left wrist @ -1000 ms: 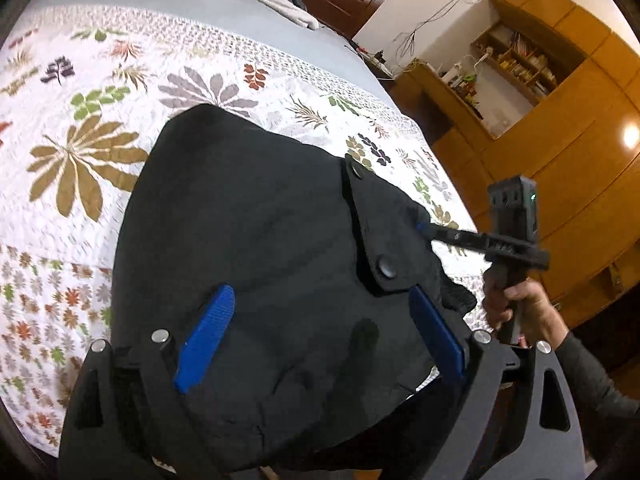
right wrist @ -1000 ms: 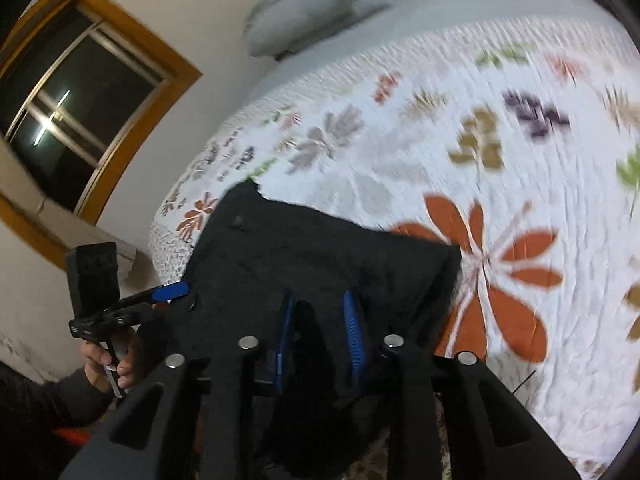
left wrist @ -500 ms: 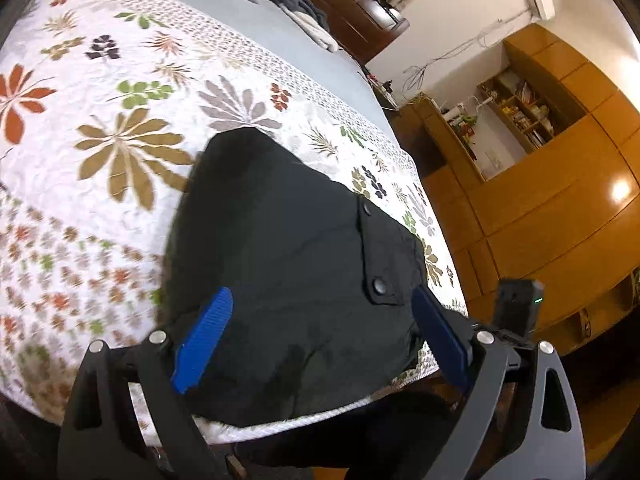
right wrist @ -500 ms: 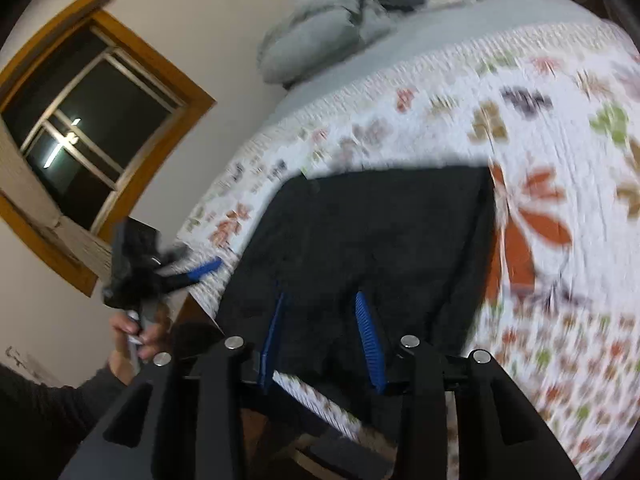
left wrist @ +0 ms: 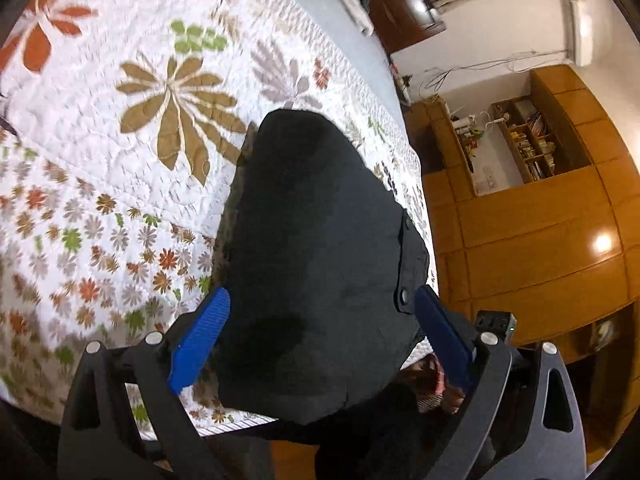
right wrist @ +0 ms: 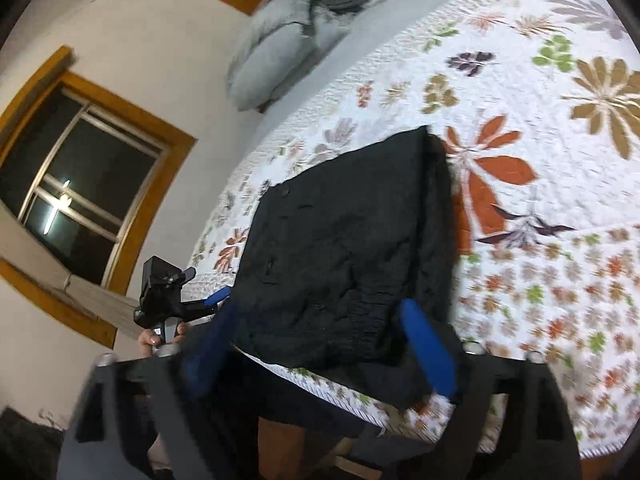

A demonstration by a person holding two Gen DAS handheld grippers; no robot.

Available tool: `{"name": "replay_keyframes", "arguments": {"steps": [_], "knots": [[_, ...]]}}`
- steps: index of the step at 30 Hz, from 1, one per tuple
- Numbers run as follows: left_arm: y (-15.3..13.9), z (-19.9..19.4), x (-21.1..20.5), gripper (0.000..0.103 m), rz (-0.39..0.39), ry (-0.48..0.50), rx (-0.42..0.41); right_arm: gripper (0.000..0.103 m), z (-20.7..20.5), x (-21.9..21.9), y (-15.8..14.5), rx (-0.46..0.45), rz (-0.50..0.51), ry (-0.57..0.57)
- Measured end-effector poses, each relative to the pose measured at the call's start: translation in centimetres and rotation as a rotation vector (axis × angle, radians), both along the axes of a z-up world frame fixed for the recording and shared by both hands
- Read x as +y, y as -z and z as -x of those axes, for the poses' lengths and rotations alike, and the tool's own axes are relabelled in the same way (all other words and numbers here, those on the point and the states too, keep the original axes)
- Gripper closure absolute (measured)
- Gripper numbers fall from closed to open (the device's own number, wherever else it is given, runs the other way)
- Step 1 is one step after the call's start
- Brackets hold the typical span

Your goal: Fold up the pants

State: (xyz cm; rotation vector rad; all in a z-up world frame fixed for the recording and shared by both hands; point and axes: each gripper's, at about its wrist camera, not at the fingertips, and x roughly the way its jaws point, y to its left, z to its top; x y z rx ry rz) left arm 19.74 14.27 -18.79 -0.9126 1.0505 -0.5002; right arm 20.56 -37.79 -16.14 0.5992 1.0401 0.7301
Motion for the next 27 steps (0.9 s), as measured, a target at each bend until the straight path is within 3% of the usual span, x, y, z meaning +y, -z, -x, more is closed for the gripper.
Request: {"name": "replay_keyframes", "arguments": {"steps": [6,12,19,27], "knots": [[1.7,-2.6,0.4,0.009,0.066,0.054,0.059,0.004,-1.1,-2.7,2.5,0.198,0.023,0.069],[1.6,-5.0,-0.2,0.006,0.036,0.114,0.084,0.004,-1.3,-3.8,5.0,0.289,-0.088,0.061],[2.7,-7.8,-1.9,0.004,0.047,0.154,0.146,0.004,-3.5,-3.8,6.5,0.332,-0.175,0.057],[4.0,-8.6,-3.0,0.003,0.061,0.17,0.171,0.004,-5.1,-0.7,7.3,0.358,-0.145,-0.029]]}}
